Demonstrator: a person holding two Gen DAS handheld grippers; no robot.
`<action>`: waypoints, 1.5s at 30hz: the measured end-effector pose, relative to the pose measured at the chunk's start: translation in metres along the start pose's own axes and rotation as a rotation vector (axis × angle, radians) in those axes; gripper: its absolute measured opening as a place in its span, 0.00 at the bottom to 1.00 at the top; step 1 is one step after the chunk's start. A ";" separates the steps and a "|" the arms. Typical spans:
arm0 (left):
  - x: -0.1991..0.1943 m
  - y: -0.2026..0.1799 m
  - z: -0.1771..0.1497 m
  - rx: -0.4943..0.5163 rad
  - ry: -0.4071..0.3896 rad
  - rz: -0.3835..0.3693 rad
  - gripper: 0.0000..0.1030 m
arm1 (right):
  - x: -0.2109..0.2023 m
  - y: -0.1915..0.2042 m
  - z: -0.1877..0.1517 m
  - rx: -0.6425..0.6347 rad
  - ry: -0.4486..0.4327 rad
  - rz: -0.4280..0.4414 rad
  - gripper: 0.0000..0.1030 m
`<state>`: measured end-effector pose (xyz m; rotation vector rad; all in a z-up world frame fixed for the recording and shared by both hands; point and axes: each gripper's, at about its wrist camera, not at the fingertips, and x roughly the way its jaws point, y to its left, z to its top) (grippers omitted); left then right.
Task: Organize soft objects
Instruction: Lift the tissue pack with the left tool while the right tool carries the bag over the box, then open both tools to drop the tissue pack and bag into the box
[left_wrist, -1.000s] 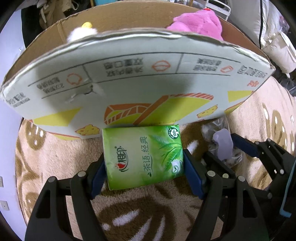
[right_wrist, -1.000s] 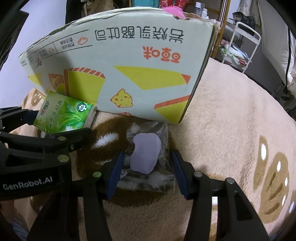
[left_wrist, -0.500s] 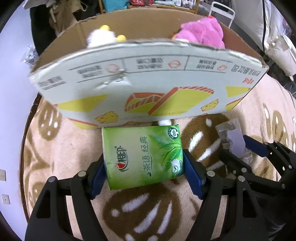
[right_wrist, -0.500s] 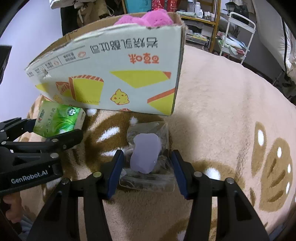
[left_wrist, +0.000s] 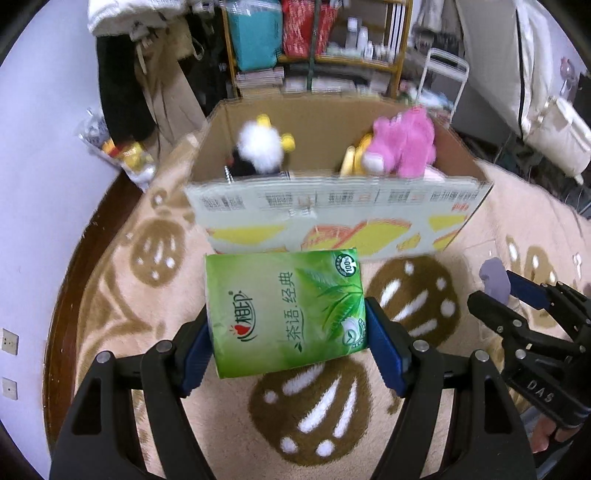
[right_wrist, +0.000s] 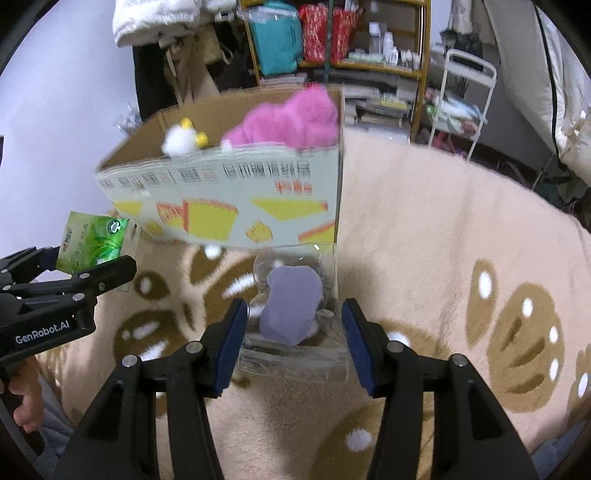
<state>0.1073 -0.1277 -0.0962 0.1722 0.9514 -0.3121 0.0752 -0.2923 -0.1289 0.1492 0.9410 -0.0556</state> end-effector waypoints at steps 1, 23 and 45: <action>-0.009 0.000 0.002 0.007 -0.032 0.006 0.72 | -0.008 0.000 0.003 0.002 -0.029 0.007 0.54; -0.082 0.007 0.084 0.123 -0.422 0.086 0.72 | -0.081 0.018 0.083 -0.089 -0.414 0.064 0.55; 0.007 0.009 0.082 0.134 -0.274 0.079 0.74 | 0.004 0.007 0.089 -0.107 -0.256 0.137 0.55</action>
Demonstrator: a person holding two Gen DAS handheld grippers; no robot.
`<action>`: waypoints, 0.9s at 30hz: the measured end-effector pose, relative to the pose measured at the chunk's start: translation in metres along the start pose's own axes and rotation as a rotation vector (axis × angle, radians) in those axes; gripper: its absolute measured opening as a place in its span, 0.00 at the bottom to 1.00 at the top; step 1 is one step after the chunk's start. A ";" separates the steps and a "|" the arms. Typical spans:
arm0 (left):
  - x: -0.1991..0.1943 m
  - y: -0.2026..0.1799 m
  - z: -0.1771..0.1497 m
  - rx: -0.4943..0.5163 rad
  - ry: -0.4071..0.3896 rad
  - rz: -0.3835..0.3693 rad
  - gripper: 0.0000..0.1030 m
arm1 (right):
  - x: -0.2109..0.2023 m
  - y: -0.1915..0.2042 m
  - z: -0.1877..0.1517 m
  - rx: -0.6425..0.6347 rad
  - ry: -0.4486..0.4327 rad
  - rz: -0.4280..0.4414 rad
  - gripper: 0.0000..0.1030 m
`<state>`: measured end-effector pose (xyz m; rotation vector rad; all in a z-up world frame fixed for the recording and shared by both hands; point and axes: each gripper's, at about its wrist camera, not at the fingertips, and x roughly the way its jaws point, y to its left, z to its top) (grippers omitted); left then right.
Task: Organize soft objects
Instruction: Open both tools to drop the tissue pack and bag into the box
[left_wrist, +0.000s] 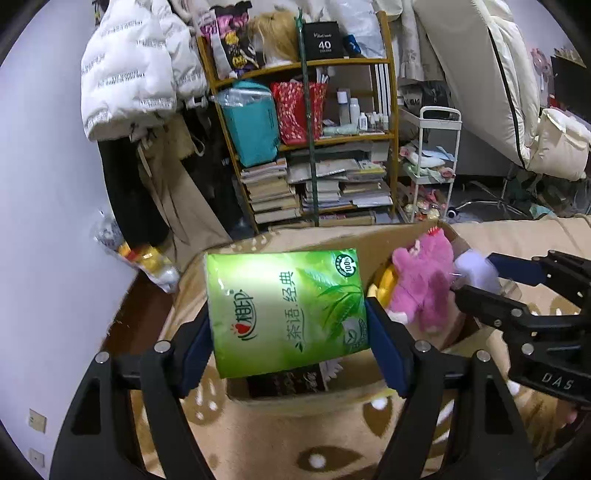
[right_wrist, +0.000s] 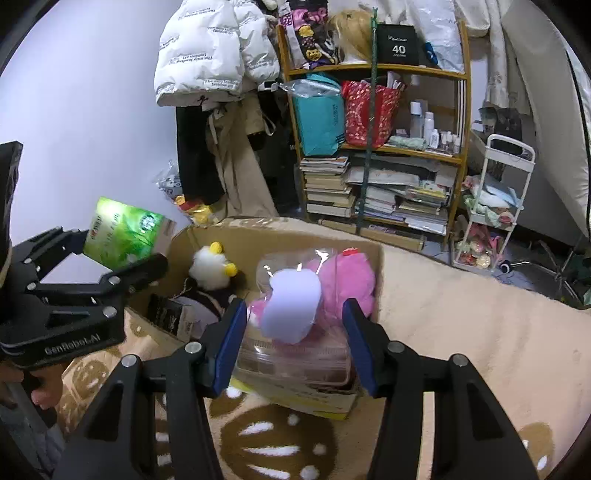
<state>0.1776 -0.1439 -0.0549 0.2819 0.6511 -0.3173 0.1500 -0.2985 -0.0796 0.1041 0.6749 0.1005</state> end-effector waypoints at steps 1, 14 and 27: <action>0.001 0.000 -0.002 -0.005 0.005 -0.002 0.75 | 0.001 0.001 -0.001 0.002 0.000 0.005 0.55; -0.011 0.015 -0.006 -0.062 0.009 0.012 0.87 | -0.001 0.000 -0.005 0.027 0.015 0.018 0.58; -0.076 0.042 -0.011 -0.175 -0.051 0.058 0.88 | -0.069 0.016 -0.001 -0.011 -0.132 -0.036 0.88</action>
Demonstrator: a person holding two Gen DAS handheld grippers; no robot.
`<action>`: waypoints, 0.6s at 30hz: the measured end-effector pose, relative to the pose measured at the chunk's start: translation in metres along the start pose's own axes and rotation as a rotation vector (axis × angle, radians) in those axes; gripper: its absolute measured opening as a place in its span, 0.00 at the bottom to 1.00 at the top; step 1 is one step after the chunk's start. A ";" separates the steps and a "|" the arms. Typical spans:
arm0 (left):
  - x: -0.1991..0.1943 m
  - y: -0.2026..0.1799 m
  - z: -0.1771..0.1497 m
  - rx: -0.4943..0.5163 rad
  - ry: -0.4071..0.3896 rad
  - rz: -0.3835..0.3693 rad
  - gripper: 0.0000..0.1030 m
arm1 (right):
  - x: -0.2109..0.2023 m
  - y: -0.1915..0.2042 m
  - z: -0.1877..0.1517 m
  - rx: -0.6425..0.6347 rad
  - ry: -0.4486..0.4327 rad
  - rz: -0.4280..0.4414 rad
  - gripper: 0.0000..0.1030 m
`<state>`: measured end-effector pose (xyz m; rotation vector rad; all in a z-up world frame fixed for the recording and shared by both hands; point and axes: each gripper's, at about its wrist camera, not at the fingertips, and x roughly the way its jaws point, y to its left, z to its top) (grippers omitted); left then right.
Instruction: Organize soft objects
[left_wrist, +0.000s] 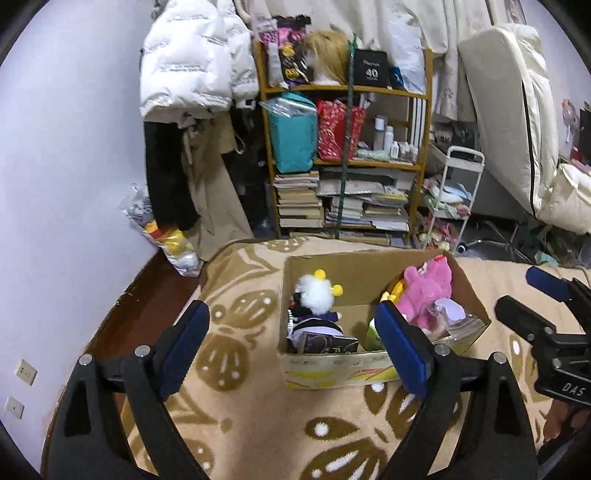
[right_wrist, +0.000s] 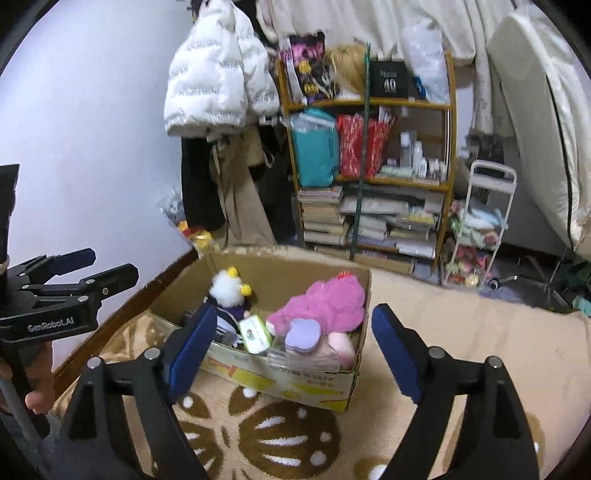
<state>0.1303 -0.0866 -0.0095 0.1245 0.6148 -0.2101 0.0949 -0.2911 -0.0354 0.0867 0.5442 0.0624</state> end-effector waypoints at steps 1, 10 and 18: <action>-0.005 0.002 0.000 -0.002 -0.006 0.003 0.89 | -0.007 0.002 0.001 -0.012 -0.012 -0.003 0.89; -0.073 0.009 -0.007 0.010 -0.136 0.058 0.99 | -0.061 0.005 0.006 -0.026 -0.110 -0.026 1.00; -0.103 0.009 -0.024 0.021 -0.176 0.067 0.99 | -0.109 0.005 0.008 -0.012 -0.202 -0.048 1.00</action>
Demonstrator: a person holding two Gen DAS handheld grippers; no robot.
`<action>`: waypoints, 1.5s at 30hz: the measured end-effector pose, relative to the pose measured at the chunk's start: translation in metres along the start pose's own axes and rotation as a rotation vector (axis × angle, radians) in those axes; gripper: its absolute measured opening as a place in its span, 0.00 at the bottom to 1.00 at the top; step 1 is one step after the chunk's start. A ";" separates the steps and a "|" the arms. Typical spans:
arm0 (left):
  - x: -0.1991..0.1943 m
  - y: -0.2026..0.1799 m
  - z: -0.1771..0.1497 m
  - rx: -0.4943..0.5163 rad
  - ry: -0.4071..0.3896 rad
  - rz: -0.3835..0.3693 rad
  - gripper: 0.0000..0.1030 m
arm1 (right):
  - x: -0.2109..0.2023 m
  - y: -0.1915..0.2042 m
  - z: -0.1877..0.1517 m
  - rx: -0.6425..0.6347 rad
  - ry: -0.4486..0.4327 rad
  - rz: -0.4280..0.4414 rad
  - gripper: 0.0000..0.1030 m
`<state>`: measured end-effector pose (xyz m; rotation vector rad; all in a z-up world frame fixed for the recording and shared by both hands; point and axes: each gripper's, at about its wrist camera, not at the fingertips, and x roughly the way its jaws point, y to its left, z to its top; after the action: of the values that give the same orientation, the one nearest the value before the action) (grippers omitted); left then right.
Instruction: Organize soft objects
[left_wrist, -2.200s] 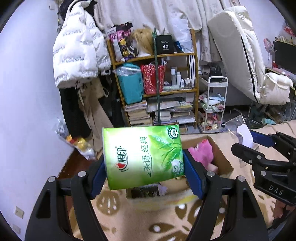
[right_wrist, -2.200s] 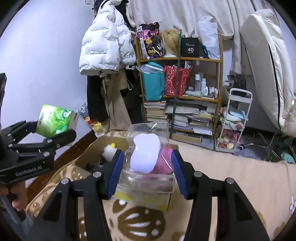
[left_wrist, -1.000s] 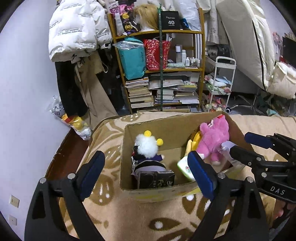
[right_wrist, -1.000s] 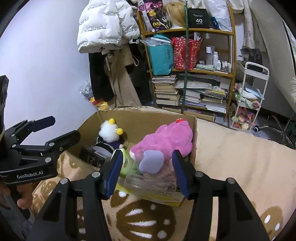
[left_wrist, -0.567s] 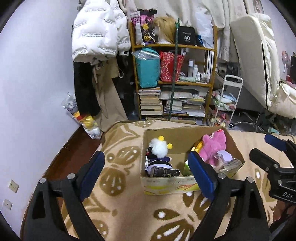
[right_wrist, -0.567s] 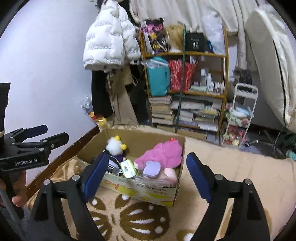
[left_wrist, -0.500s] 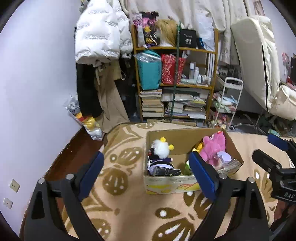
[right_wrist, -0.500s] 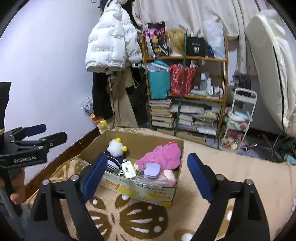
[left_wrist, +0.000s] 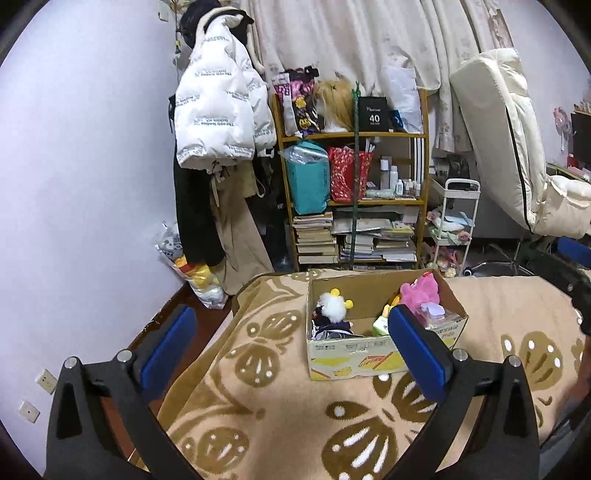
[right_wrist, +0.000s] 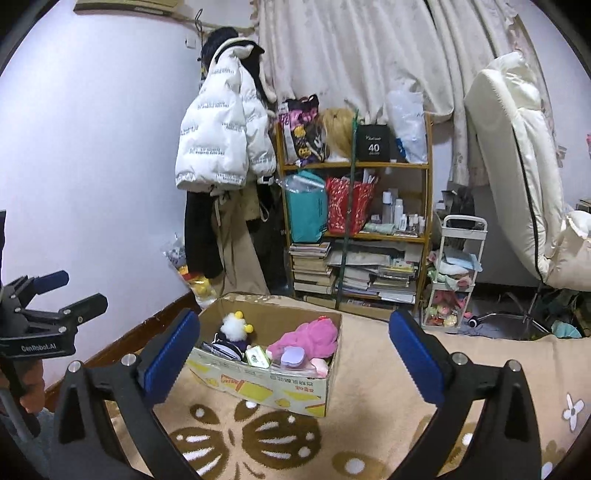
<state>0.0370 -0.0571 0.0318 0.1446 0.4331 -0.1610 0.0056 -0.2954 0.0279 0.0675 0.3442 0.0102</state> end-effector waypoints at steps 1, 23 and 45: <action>-0.003 0.002 -0.003 -0.013 -0.007 0.001 0.99 | -0.005 -0.001 -0.001 0.001 -0.008 -0.008 1.00; -0.053 0.005 -0.035 -0.003 -0.085 0.076 0.99 | -0.056 -0.018 -0.030 0.073 0.004 -0.082 1.00; -0.037 0.009 -0.044 -0.028 -0.022 0.090 0.99 | -0.028 -0.027 -0.039 0.105 0.049 -0.120 1.00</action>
<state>-0.0123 -0.0360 0.0088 0.1349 0.4064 -0.0678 -0.0338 -0.3209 -0.0007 0.1506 0.3977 -0.1251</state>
